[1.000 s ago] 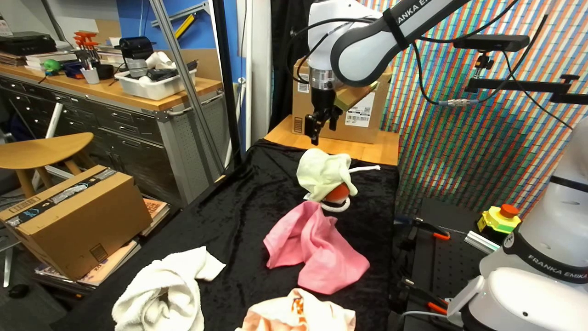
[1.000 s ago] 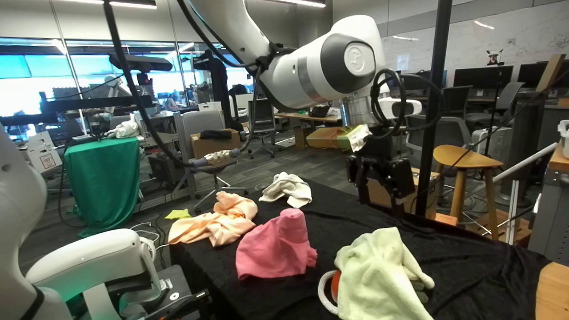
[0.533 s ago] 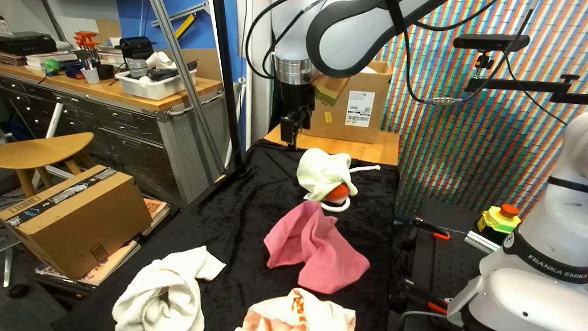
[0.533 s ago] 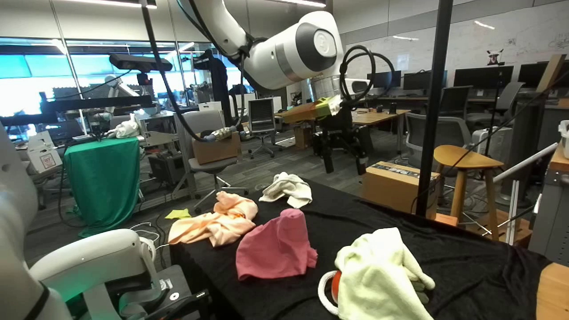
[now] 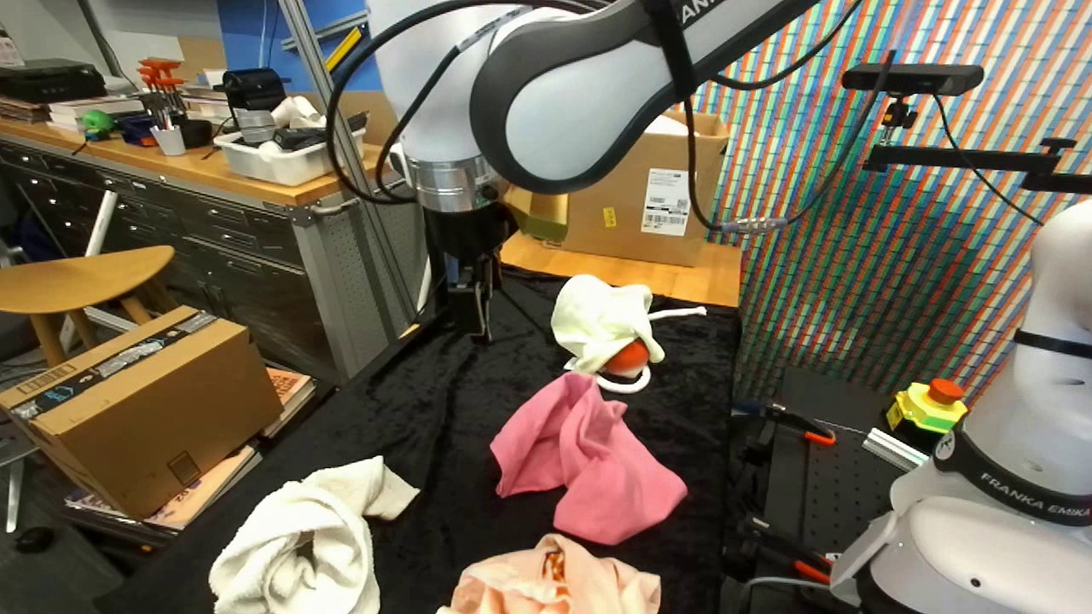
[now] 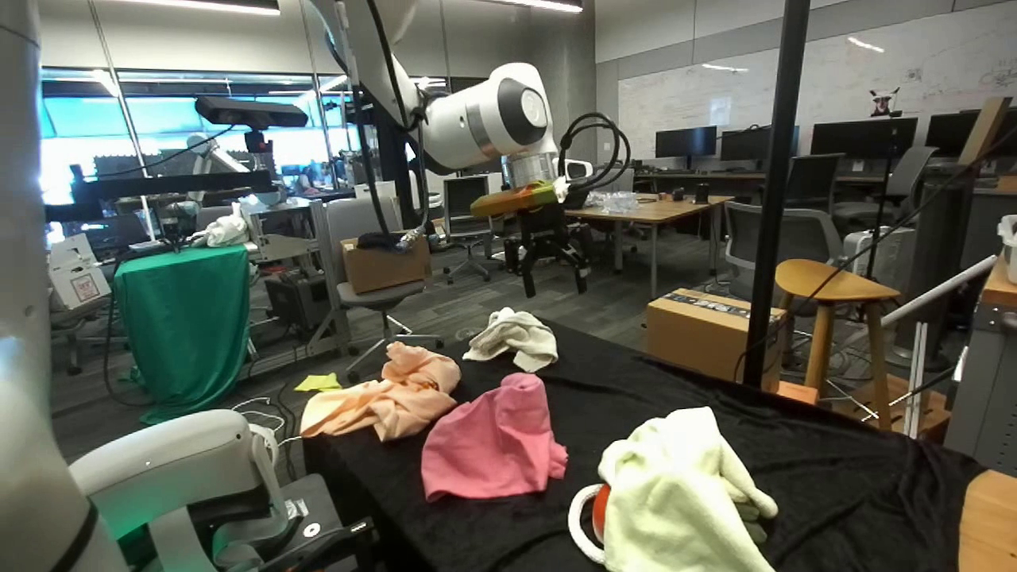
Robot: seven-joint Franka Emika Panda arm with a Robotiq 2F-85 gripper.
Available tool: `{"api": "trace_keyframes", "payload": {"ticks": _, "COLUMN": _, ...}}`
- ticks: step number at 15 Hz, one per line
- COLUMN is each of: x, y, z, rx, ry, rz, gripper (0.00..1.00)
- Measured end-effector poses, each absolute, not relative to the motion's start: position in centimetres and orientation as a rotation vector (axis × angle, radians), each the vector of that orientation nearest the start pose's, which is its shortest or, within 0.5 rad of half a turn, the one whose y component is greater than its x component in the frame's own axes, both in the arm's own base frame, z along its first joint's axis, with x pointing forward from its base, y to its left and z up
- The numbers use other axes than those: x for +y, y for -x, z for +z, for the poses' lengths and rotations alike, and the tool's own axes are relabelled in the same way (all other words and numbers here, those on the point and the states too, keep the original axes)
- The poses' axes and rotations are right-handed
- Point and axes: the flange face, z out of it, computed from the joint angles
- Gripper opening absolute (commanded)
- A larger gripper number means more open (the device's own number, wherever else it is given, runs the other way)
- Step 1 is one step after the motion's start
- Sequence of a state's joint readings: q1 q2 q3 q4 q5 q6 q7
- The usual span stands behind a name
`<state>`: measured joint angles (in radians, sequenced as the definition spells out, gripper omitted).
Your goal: Pile up the objects on the table.
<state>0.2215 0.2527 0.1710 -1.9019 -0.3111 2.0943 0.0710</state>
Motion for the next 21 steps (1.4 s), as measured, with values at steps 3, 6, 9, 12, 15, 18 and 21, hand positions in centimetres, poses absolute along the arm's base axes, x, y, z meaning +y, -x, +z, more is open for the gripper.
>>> {"api": "trace_keyframes", "payload": {"ticks": 3, "x": 25.1, "y": -57.5, "z": 35.2, "rx": -0.931, "ry": 3.250, "rz": -0.025, "gripper": 1.00}}
{"api": "trace_keyframes", "payload": {"ticks": 6, "x": 28.2, "y": -57.8, "z": 33.7, "rx": -1.012, "ry": 3.207, "rz": -0.077, "gripper": 1.00}}
{"api": "trace_keyframes", "payload": {"ticks": 9, "x": 30.6, "y": -58.1, "z": 31.9, "rx": -1.057, "ry": 3.162, "rz": -0.136, "gripper": 1.00}}
{"api": "trace_keyframes", "payload": {"ticks": 12, "x": 32.5, "y": -58.0, "z": 30.0, "rx": -1.092, "ry": 3.125, "rz": -0.166, "gripper": 1.00}}
{"api": "trace_keyframes", "payload": {"ticks": 15, "x": 34.5, "y": -57.7, "z": 28.5, "rx": -1.117, "ry": 3.093, "rz": -0.192, "gripper": 1.00}}
{"api": "trace_keyframes", "payload": {"ticks": 18, "x": 36.4, "y": -57.5, "z": 27.5, "rx": -1.120, "ry": 3.056, "rz": -0.219, "gripper": 1.00}}
{"api": "trace_keyframes", "payload": {"ticks": 21, "x": 37.9, "y": -57.4, "z": 26.8, "rx": -1.097, "ry": 3.020, "rz": -0.228, "gripper": 1.00}}
